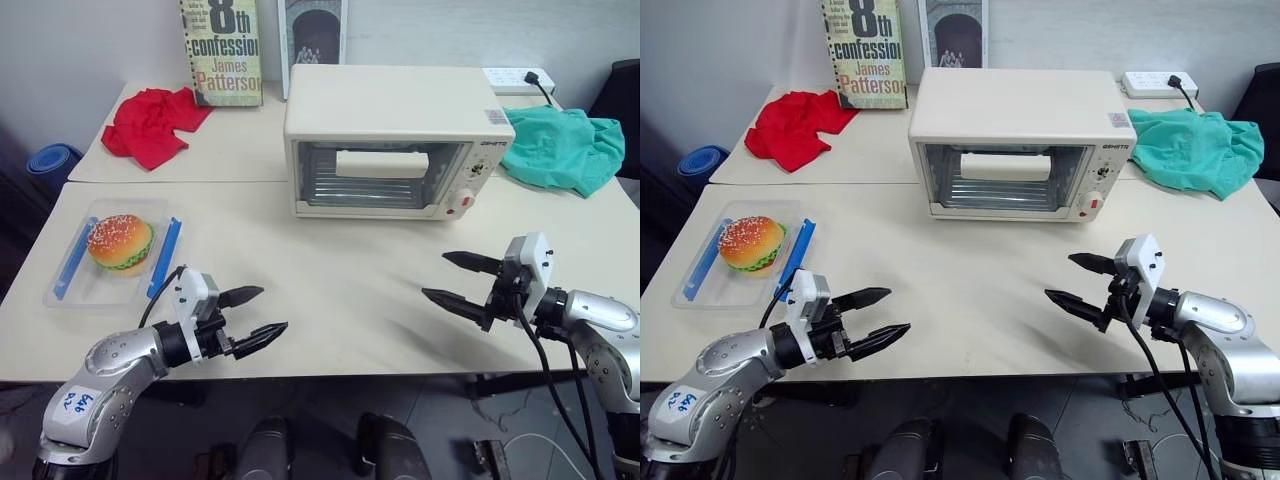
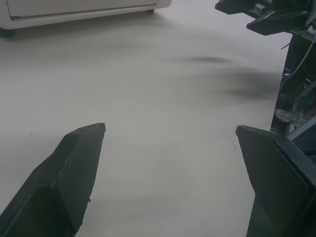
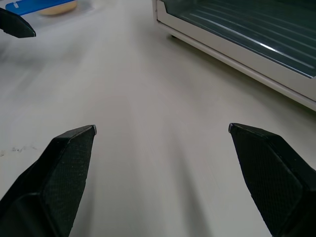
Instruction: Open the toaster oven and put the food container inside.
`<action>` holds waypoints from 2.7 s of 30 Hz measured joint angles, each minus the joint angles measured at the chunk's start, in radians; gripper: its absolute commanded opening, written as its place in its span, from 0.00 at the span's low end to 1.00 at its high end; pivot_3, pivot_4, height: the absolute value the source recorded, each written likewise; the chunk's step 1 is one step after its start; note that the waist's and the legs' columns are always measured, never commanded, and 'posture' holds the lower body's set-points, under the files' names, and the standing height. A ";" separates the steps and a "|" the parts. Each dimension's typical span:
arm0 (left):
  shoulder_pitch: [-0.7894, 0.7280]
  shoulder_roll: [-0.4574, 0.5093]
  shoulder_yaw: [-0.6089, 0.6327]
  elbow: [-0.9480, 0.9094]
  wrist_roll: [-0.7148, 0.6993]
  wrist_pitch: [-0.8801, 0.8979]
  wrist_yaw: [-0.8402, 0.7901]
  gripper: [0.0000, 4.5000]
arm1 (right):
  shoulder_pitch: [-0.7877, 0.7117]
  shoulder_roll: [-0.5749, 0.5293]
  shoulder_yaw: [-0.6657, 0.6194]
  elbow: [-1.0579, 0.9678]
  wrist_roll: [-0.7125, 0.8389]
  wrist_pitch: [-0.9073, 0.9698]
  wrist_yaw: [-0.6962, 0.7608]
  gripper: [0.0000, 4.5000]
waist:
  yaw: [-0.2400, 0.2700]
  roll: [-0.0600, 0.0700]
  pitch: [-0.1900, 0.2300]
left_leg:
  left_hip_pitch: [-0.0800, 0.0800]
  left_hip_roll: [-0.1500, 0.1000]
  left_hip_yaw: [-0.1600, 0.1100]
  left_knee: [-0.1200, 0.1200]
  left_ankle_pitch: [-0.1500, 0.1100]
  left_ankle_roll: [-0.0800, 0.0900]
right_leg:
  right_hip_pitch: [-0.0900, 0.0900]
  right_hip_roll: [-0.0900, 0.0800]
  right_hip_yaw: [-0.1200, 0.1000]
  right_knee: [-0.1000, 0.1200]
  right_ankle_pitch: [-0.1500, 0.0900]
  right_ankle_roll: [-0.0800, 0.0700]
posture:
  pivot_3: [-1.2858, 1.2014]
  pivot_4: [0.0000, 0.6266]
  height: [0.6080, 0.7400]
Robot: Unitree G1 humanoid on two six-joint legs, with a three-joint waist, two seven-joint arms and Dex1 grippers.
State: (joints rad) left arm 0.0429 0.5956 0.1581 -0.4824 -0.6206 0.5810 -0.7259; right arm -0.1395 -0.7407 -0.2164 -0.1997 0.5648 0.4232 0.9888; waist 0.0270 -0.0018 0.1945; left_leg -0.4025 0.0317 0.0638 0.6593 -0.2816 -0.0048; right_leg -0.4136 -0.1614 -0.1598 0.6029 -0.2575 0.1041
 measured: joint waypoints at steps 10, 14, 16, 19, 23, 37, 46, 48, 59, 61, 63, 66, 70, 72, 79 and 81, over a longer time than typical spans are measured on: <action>-0.008 -0.034 -0.002 -0.001 0.001 0.025 0.087 1.00 | 0.001 0.014 0.004 0.000 -0.001 -0.001 -0.023 1.00 | 0.000 0.000 0.000 | 0.000 0.000 0.000 0.000 0.000 0.000 | 0.000 0.000 0.000 0.000 0.000 0.000 | 0.52 0.24 1.00; -0.009 -0.043 -0.002 0.000 -0.017 0.032 0.086 1.00 | 0.001 0.031 0.013 -0.002 0.008 0.019 -0.041 1.00 | 0.000 0.000 0.000 | 0.000 0.000 0.000 0.000 0.000 0.000 | 0.000 0.000 0.000 0.000 0.000 0.000 | 0.52 0.24 1.00; -0.023 -0.043 -0.002 0.006 -0.016 0.032 0.090 1.00 | -0.001 0.044 0.022 -0.002 0.006 0.022 -0.045 1.00 | 0.000 0.000 0.000 | 0.000 0.000 0.000 0.000 0.000 0.000 | 0.000 0.000 0.000 0.000 0.000 0.000 | 0.52 0.24 1.00; -0.059 -0.043 -0.001 0.023 -0.025 0.049 0.098 1.00 | -0.047 0.075 0.055 0.000 -0.005 0.021 -0.071 1.00 | -0.003 0.000 0.000 | 0.000 0.000 0.001 0.000 0.000 0.000 | 0.000 0.001 0.001 0.000 0.001 -0.001 | 0.52 0.24 1.00; -0.122 -0.040 0.019 0.025 -0.111 0.099 0.078 1.00 | -0.164 0.135 0.065 0.018 0.015 0.060 -0.112 1.00 | -0.003 0.000 0.000 | 0.000 0.001 0.001 0.001 0.000 -0.001 | -0.001 0.001 0.001 0.001 0.001 -0.001 | 0.52 0.24 1.00; -0.487 0.116 0.107 0.054 -0.362 0.215 -0.024 1.00 | -0.544 0.155 0.096 0.325 -0.008 0.142 -0.125 1.00 | -0.006 -0.001 0.001 | -0.001 0.001 0.003 0.003 0.002 -0.004 | -0.001 0.002 0.002 0.005 0.001 0.000 | 0.52 0.24 1.00; -0.523 0.119 0.060 0.063 -0.343 0.203 -0.029 1.00 | -0.560 0.157 0.095 0.284 0.009 0.147 -0.075 1.00 | -0.009 -0.001 0.001 | -0.001 0.001 0.004 0.003 0.002 -0.004 | -0.001 0.003 0.003 0.004 0.002 0.001 | 0.52 0.24 1.00; -0.527 0.111 0.055 0.071 -0.325 0.196 -0.027 1.00 | -0.553 0.157 0.092 0.260 0.017 0.152 -0.066 1.00 | -0.009 -0.001 0.001 | -0.001 0.002 0.004 0.003 0.002 -0.004 | -0.001 0.003 0.003 0.004 0.002 0.001 | 0.52 0.24 1.00; -0.742 0.031 -0.022 0.271 -0.164 0.123 0.040 0.73 | -0.429 0.142 0.087 0.129 0.045 0.176 -0.041 1.00 | -0.007 -0.001 0.002 | -0.001 0.004 0.004 0.003 0.002 -0.005 | -0.001 0.007 0.003 0.003 0.002 0.000 | 0.52 0.24 1.00; -0.797 0.022 -0.057 0.325 -0.112 0.093 0.029 0.58 | -0.419 0.142 0.087 0.123 0.049 0.175 -0.042 1.00 | -0.008 -0.001 0.002 | -0.001 0.004 0.005 0.003 0.002 -0.005 | -0.001 0.007 0.004 0.003 0.002 0.000 | 0.52 0.24 1.00; -0.849 0.011 -0.108 0.388 -0.045 0.048 -0.002 0.44 | -0.413 0.142 0.086 0.119 0.049 0.167 -0.044 1.00 | -0.006 -0.001 0.002 | -0.001 0.004 0.005 0.003 0.002 -0.005 | -0.001 0.007 0.004 0.003 0.002 0.000 | 0.52 0.24 1.00; -0.898 0.003 -0.167 0.480 0.036 -0.021 -0.064 0.21 | -0.391 0.145 0.089 0.115 0.048 0.162 -0.044 1.00 | -0.007 -0.001 0.002 | -0.001 0.005 0.005 0.003 0.002 -0.006 | -0.001 0.008 0.004 0.002 0.002 0.000 | 0.52 0.24 1.00; -0.952 -0.030 -0.198 0.598 0.113 -0.094 -0.116 0.01 | -0.385 0.155 0.090 0.111 0.048 0.159 -0.054 1.00 | -0.006 -0.002 0.002 | -0.002 0.005 0.006 0.003 0.002 -0.006 | -0.001 0.008 0.004 0.001 0.002 0.000 | 0.52 0.24 1.00; -0.976 -0.044 -0.200 0.645 0.139 -0.121 -0.131 0.01 | -0.376 0.159 0.091 0.105 0.048 0.153 -0.058 1.00 | -0.007 -0.002 0.002 | -0.002 0.005 0.006 0.003 0.002 -0.006 | -0.001 0.008 0.004 0.001 0.002 0.001 | 0.52 0.24 1.00; -1.018 -0.082 -0.214 0.738 0.205 -0.179 -0.179 0.01 | -0.341 0.162 0.091 0.077 0.049 0.147 -0.065 1.00 | -0.007 -0.002 0.002 | -0.002 0.006 0.006 0.003 0.002 -0.006 | -0.002 0.008 0.004 0.002 0.002 0.001 | 0.52 0.24 1.00; -1.020 -0.082 -0.220 0.744 0.227 -0.182 -0.197 0.01 | -0.333 0.162 0.091 0.070 0.050 0.147 -0.067 1.00 | -0.007 -0.002 0.002 | -0.002 0.006 0.006 0.003 0.002 -0.006 | -0.002 0.009 0.004 0.002 0.002 0.001 | 0.52 0.24 1.00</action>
State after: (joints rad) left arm -0.9772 0.5139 -0.0616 0.2611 -0.3936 0.3990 -0.9234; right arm -0.4726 -0.5786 -0.1254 -0.1294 0.6150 0.5698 0.9220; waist 0.0199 -0.0036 0.1963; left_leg -0.4041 0.0374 0.0700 0.6623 -0.2799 -0.0107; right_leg -0.4152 -0.1528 -0.1556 0.6045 -0.2558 0.1047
